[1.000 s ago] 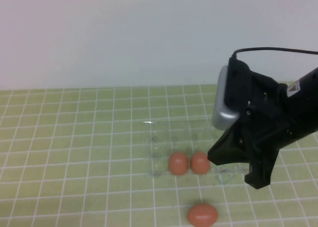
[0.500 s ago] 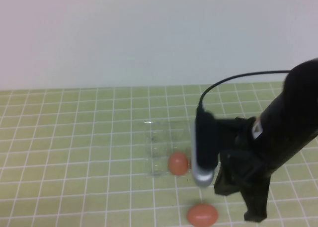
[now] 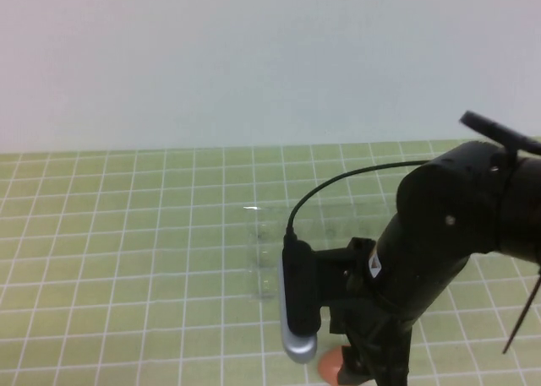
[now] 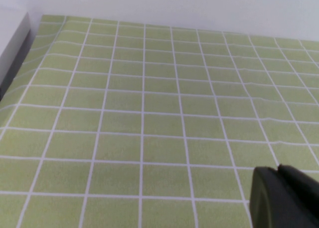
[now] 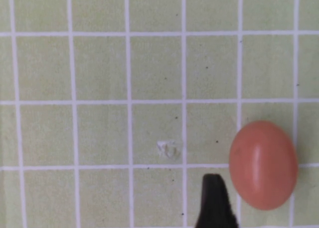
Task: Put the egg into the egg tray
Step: Pick up the egg
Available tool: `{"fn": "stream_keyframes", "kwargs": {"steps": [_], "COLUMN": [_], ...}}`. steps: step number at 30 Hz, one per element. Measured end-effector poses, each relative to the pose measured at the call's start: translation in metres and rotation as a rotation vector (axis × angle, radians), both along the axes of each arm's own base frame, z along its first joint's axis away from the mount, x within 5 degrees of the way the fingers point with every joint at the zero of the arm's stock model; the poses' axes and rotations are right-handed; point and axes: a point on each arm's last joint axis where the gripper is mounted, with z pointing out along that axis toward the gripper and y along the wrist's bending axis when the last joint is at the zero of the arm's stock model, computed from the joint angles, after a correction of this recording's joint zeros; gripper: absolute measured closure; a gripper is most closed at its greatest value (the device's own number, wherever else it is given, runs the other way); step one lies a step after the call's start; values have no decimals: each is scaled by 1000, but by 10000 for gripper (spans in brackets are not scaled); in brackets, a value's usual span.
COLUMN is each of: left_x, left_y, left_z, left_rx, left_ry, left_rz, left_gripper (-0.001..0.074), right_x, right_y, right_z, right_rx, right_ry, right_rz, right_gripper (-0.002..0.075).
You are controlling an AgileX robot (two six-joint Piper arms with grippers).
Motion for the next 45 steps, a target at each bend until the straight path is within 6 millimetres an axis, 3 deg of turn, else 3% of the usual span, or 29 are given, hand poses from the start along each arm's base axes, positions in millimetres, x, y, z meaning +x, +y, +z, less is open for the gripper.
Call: {"fn": "stream_keyframes", "kwargs": {"steps": [12, 26, 38, 45], "left_x": [0, 0, 0, 0], "left_y": [0, 0, 0, 0], "left_z": [0, 0, 0, 0], "left_rx": [0, 0, 0, 0], "left_ry": [0, 0, 0, 0], "left_rz": [0, 0, 0, 0], "left_gripper": [739, 739, 739, 739], "right_x": [11, 23, 25, 24], "right_y": [10, 17, 12, 13], "right_z": [-46, -75, -80, -80], "right_rx": [-79, -102, -168, -154], "right_ry": [65, 38, 32, 54], "right_rz": [-12, -11, -22, -79], "right_gripper": [263, 261, 265, 317]}}
